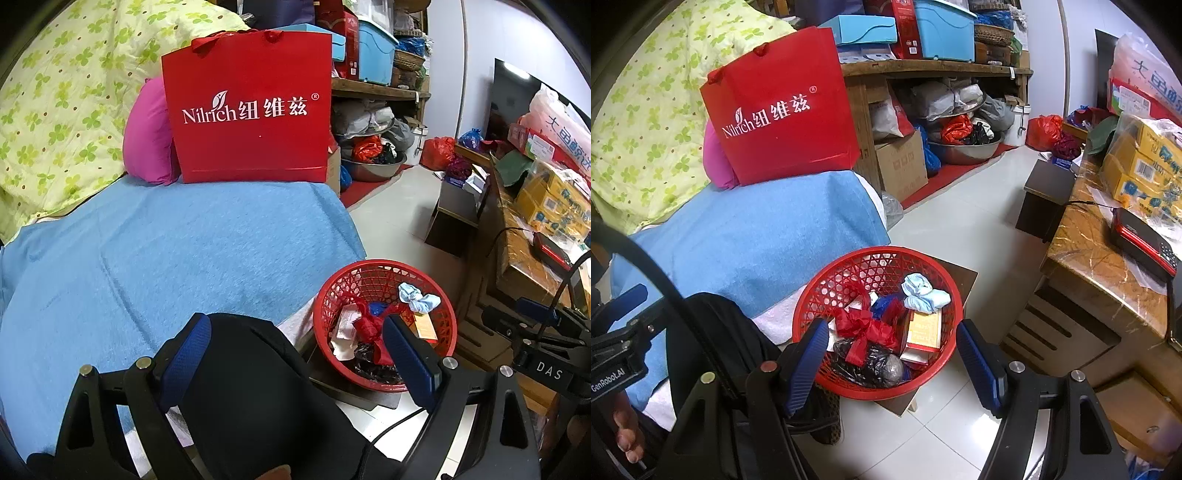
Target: Collect trash
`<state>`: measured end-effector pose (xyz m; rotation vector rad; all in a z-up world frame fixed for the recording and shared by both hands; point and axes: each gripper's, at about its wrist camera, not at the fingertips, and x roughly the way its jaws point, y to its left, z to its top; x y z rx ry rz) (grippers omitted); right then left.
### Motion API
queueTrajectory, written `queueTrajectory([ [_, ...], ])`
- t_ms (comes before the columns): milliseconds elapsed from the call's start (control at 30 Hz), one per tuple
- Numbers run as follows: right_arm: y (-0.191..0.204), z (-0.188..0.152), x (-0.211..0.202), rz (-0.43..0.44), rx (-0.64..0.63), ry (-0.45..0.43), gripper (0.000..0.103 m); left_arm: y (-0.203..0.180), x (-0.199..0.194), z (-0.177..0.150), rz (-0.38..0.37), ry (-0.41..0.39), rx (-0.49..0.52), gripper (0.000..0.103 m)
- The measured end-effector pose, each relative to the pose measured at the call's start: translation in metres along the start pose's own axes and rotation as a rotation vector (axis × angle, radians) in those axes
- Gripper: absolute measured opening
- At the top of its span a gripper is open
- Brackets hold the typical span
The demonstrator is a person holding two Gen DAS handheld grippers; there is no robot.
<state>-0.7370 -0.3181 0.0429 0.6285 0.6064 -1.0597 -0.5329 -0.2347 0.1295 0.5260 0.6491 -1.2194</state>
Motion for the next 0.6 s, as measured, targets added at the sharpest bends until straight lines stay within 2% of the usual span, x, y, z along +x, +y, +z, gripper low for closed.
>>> queueTrajectory([
  [600, 0.0006, -0.001, 0.0008, 0.001, 0.0, 0.004, 0.075, -0.0053, -0.0007, -0.0023, -0.027, 0.0, 0.009, 0.094],
])
